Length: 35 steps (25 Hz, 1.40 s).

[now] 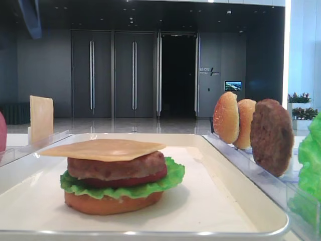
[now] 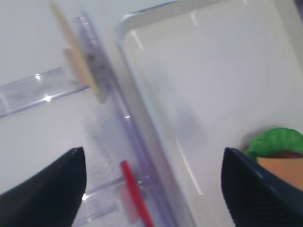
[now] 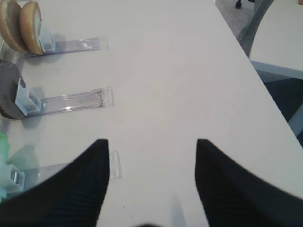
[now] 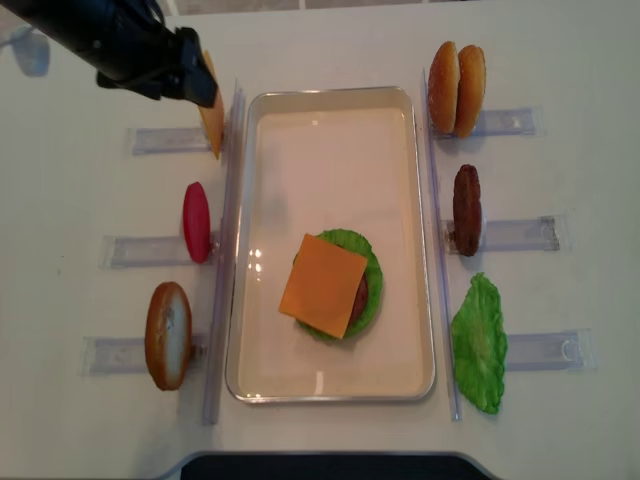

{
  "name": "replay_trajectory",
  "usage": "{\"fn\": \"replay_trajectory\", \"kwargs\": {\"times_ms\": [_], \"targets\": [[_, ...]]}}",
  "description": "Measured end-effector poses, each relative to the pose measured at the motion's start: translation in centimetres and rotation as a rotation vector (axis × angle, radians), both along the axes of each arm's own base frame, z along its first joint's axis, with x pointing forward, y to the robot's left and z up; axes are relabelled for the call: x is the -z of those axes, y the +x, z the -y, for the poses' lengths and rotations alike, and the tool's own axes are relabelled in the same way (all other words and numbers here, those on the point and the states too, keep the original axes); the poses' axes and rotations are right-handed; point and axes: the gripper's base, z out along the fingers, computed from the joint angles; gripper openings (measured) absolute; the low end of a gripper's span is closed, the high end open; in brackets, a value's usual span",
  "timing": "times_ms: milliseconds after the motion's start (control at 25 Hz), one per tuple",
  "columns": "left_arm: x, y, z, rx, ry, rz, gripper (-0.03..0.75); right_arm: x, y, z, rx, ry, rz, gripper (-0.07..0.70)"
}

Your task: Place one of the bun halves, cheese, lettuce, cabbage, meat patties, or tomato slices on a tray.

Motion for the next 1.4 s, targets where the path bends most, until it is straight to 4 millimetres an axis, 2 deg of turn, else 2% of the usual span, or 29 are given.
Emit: {"fn": "replay_trajectory", "kwargs": {"times_ms": [280,520,640,880,1000,1240,1400], "targets": [[-0.6,0.2,-5.8,-0.197,0.131,-0.053,0.692,0.0,0.0,0.0,0.000,0.000,0.000,0.414],[-0.3,-0.8,-9.2,-0.304,0.281,-0.150,0.692,0.0,0.0,0.0,0.000,0.000,0.000,0.414],[-0.3,-1.2,-10.1,-0.358,0.348,-0.185,0.692,0.0,0.0,0.0,0.000,0.000,0.000,0.414],[-0.2,-1.6,-10.3,-0.410,0.354,-0.224,0.692,0.0,0.0,0.0,0.000,0.000,0.000,0.414],[0.2,-2.6,-9.7,-0.397,0.353,-0.241,0.692,0.0,0.0,0.0,0.000,0.000,0.000,0.414],[1.0,-7.1,-8.7,-0.367,0.348,-0.277,0.692,0.0,0.0,0.0,0.000,0.000,0.000,0.414],[1.7,-11.0,-8.5,-0.365,0.335,-0.295,0.692,0.0,0.0,0.0,0.000,0.000,0.000,0.414]]}}
